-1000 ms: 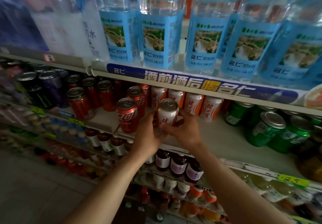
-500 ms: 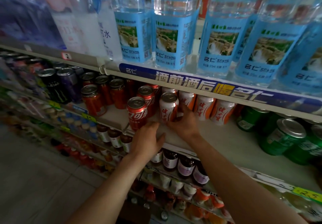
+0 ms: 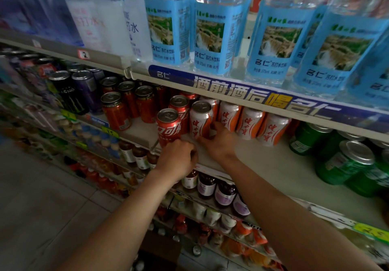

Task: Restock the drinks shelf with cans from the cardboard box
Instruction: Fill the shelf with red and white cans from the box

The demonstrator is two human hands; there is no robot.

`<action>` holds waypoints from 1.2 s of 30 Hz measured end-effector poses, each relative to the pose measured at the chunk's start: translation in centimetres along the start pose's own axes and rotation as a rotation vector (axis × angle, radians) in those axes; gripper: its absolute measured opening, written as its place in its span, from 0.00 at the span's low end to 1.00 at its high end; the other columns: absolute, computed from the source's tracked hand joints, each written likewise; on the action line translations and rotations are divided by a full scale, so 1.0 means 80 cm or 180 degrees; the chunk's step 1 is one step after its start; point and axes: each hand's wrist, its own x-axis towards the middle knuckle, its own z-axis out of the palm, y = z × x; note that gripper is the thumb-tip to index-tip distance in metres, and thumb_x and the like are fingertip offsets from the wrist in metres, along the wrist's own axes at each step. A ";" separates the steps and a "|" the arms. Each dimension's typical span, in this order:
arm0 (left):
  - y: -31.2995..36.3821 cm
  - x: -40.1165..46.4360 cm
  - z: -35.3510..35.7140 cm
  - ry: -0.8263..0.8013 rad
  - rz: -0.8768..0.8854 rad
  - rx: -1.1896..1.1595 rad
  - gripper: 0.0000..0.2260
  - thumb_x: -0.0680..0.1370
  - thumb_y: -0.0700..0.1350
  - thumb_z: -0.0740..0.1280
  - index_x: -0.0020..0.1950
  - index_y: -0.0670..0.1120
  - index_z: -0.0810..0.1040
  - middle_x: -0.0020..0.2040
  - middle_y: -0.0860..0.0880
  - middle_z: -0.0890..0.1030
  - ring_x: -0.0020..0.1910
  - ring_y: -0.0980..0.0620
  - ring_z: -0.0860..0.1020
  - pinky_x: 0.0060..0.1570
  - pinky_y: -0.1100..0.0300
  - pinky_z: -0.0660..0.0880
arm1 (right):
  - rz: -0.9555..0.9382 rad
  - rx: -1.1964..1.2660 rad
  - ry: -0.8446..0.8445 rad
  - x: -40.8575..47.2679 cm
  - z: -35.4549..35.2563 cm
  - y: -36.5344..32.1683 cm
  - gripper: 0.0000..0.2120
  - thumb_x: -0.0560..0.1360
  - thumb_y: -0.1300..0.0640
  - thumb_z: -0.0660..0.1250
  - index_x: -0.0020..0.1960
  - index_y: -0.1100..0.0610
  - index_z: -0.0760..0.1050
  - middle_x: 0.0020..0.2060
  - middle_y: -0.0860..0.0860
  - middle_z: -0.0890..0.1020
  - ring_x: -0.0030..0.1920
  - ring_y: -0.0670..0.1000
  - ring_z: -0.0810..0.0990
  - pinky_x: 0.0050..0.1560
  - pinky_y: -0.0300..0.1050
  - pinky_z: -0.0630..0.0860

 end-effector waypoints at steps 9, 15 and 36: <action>0.000 -0.005 0.002 0.0033 0.0001 -0.0114 0.08 0.76 0.49 0.65 0.47 0.50 0.83 0.46 0.50 0.84 0.44 0.47 0.82 0.40 0.57 0.75 | 0.0152 0.0057 -0.0025 -0.004 0.000 -0.003 0.26 0.69 0.50 0.77 0.61 0.59 0.74 0.56 0.53 0.82 0.56 0.52 0.80 0.48 0.36 0.71; -0.010 -0.012 0.005 -0.0032 0.0277 -0.0423 0.10 0.78 0.46 0.64 0.54 0.47 0.83 0.52 0.49 0.83 0.48 0.49 0.82 0.44 0.59 0.77 | 0.0291 0.0021 -0.0216 -0.008 -0.003 -0.001 0.29 0.68 0.48 0.78 0.63 0.59 0.72 0.56 0.52 0.81 0.55 0.52 0.81 0.53 0.44 0.78; -0.222 -0.455 0.232 0.0130 -0.4163 -0.2044 0.17 0.72 0.48 0.73 0.58 0.42 0.79 0.50 0.46 0.81 0.52 0.45 0.80 0.48 0.61 0.73 | -0.0273 -0.0346 -0.3606 -0.311 0.343 0.180 0.17 0.63 0.54 0.73 0.50 0.49 0.74 0.34 0.44 0.76 0.38 0.53 0.79 0.44 0.52 0.77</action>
